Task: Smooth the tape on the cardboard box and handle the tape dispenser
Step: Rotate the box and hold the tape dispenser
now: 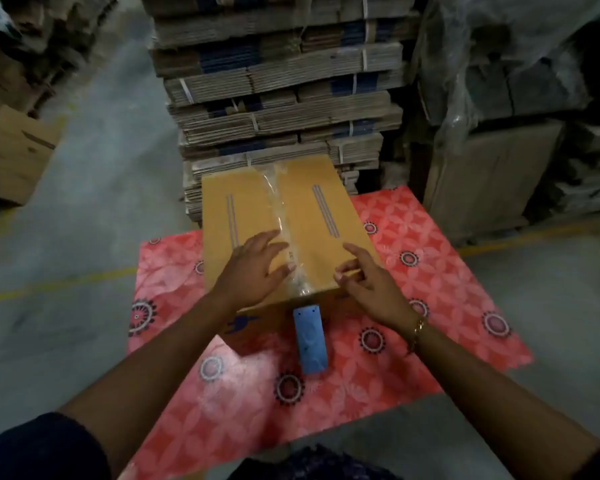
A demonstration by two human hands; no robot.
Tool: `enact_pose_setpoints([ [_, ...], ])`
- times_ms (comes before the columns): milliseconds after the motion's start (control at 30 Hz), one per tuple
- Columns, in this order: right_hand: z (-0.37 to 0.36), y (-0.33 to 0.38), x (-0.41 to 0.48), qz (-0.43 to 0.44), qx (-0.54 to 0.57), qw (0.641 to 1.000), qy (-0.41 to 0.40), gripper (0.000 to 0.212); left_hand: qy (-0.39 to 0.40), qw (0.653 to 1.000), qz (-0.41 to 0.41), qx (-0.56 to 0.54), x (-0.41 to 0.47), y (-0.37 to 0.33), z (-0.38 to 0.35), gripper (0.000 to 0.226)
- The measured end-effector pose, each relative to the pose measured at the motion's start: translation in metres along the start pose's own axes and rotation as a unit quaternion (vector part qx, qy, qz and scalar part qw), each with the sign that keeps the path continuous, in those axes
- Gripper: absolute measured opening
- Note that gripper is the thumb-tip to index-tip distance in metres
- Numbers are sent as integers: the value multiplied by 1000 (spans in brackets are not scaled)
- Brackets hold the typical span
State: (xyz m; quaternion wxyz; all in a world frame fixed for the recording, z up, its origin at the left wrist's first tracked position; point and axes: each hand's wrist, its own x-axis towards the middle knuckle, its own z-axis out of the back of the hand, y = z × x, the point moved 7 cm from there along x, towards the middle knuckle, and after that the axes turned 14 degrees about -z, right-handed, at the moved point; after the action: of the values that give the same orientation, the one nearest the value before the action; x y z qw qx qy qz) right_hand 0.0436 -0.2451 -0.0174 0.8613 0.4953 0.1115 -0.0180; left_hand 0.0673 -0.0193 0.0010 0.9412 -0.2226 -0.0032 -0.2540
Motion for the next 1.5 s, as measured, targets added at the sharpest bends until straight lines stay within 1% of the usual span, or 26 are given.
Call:
enact_pose_setpoints([
  [67,-18,-25,-12,-48,4,999,-6,73,46,998,-38,16,-2,3,-16,76],
  [133,-46,-59,-34,-95,-5,995,-11,71,87,994,-64,23,-7,6,-41,69],
  [167,-59,-74,-40,-114,-12,993,-18,75,95,992,-79,26,-5,7,-50,64],
  [233,-80,-90,-48,-148,-50,987,-31,90,108,988,-106,41,2,8,-65,56],
  [367,-118,-102,-46,-182,-72,980,-41,110,168,975,-123,78,12,14,-95,60],
  [433,-132,-104,-41,-210,-67,974,-53,121,171,970,-139,105,8,20,-103,61],
  [467,-138,-104,-39,-227,-64,970,-59,124,159,969,-148,120,6,23,-105,61],
  [533,-145,-106,-36,-242,-54,965,-82,117,132,969,-155,140,3,24,-105,61],
  [600,-146,-106,-36,-240,-49,963,-111,100,117,971,-159,137,4,23,-104,62],
  [700,-149,-106,-45,-235,-67,963,-116,77,99,971,-165,142,4,21,-103,63],
  [867,-141,-105,-75,-210,-38,964,-158,56,79,970,-174,148,4,22,-105,60],
  [1033,-137,-95,-84,-216,-35,960,-176,51,81,971,-171,145,4,24,-106,60],
  [1200,-130,-88,-89,-211,-69,957,-185,66,80,969,-173,155,4,24,-106,62],
  [1333,-128,-83,-95,-213,-89,953,-197,66,80,969,-174,157,4,23,-107,64],
  [1500,-128,-83,-110,-205,-82,952,-213,65,84,972,-169,143,4,22,-107,67],
])
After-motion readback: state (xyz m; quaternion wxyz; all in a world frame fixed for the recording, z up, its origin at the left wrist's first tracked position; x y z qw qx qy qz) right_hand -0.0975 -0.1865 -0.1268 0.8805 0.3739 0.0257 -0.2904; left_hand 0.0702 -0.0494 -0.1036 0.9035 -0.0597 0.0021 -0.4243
